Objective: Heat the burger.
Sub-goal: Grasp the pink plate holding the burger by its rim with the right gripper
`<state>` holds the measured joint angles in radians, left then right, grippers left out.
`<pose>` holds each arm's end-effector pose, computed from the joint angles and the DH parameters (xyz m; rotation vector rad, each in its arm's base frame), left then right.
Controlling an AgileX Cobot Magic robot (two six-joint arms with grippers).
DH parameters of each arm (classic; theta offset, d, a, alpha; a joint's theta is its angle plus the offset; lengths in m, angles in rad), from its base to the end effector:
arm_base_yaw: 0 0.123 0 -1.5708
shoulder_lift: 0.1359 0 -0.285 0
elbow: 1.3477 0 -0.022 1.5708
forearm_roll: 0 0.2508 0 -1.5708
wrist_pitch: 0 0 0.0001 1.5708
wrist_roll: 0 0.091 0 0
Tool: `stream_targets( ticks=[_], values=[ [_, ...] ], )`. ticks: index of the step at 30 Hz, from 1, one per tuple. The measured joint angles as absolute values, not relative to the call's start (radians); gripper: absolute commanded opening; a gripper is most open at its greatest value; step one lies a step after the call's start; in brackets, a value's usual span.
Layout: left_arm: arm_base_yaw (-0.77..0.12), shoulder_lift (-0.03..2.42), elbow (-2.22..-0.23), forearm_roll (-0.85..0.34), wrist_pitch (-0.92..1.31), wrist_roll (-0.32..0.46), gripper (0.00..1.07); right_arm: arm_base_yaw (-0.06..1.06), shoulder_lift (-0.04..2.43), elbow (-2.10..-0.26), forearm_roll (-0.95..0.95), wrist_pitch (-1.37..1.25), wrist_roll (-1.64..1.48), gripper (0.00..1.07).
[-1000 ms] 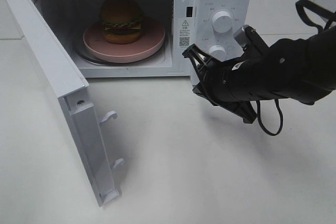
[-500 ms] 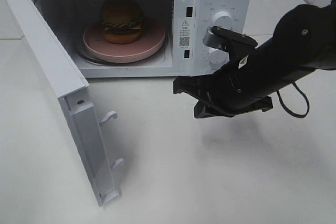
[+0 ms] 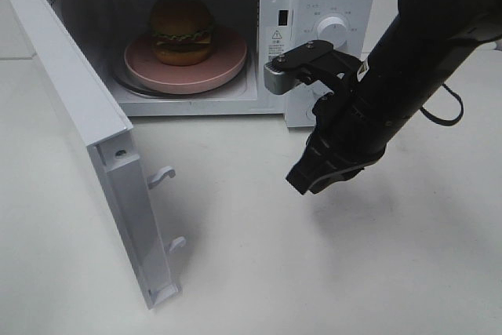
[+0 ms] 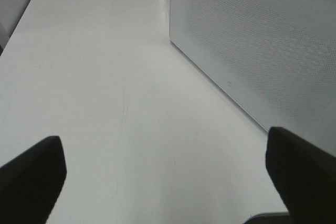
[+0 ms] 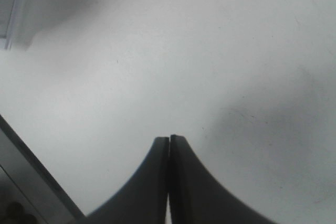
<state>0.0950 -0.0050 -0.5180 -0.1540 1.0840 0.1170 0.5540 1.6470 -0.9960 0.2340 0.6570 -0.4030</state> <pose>-0.0080 -0.0132 0.2811 0.0337 2.0351 -0.0511 0.2617 0.1770 0.2019 -1.0837 2.5753 0.2822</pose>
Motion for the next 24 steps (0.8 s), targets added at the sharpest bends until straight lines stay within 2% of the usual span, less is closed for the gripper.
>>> stream_targets(
  ticks=[11,17,22,24],
  values=[
    [0.095,-0.005,-0.518,-0.154,1.084,0.117,0.98,0.554,1.637,-1.065,0.170,0.778,-0.857,0.05],
    [0.095,-0.005,-0.518,-0.154,1.084,0.117,0.98,0.554,1.637,-1.105,0.140,0.820,-1.210,0.06],
    [0.095,-0.005,-0.518,-0.154,1.084,0.117,0.98,0.554,1.637,-1.128,0.091,0.821,-1.280,0.13],
    [0.095,-0.005,-0.518,-0.154,1.084,0.117,0.98,0.554,1.637,-1.147,0.040,0.818,-1.287,0.19]
  ],
)
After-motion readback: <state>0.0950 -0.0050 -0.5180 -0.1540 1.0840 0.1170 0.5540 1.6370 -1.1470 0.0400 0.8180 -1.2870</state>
